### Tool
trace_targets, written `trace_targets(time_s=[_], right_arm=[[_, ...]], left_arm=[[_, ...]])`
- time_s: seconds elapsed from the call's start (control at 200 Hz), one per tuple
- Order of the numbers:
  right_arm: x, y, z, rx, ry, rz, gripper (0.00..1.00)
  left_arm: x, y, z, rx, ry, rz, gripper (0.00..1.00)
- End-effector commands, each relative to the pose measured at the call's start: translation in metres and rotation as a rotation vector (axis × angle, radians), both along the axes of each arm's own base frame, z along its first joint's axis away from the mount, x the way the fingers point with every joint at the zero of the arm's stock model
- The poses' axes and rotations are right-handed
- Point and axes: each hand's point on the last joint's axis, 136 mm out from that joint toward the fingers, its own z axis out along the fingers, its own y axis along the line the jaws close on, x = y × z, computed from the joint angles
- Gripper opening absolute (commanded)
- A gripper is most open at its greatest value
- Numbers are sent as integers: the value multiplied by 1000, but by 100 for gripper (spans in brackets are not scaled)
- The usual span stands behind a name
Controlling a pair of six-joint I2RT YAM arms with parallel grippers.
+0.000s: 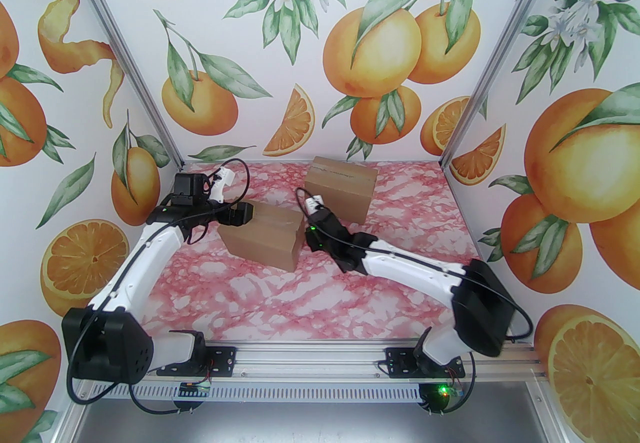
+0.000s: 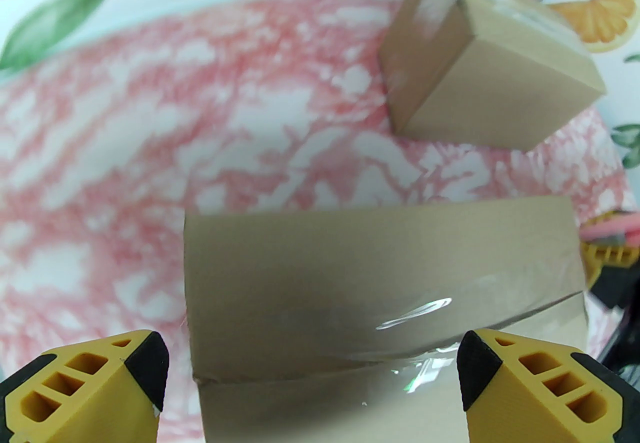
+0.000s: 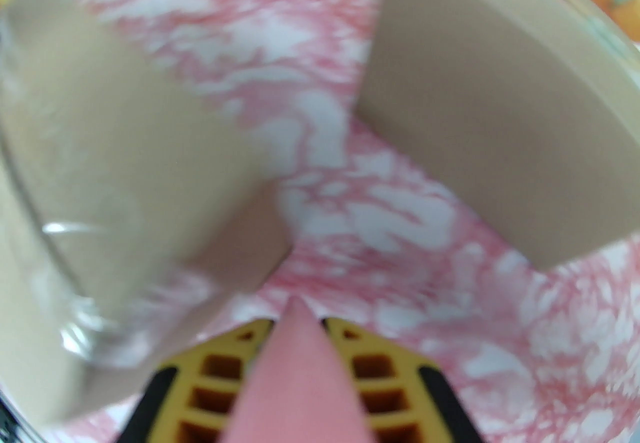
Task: Unpack the express box
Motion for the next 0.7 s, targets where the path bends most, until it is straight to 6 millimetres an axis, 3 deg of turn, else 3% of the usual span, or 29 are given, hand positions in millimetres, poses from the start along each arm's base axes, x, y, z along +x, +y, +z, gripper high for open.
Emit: trace_targets(time_s=[0.0, 0.13, 0.25, 0.37, 0.51, 0.695], right_arm=[[6, -9, 34, 215, -76, -97, 0], [1, -17, 53, 428, -118, -166, 0], [-5, -31, 71, 698, -175, -244, 0], [-9, -34, 84, 855, -193, -273, 0], [-11, -28, 94, 988, -194, -276, 0], [-16, -14, 90, 1061, -163, -274, 0]], left_arm=[[-10, -10, 31, 135, -132, -124, 100], [-32, -30, 31, 227, -180, -276, 100], [-72, -63, 32, 368, -377, -557, 100], [-104, -86, 29, 448, -541, -782, 100], [-115, -101, 17, 492, -553, -923, 100], [-107, -115, -8, 572, -556, -1039, 100]])
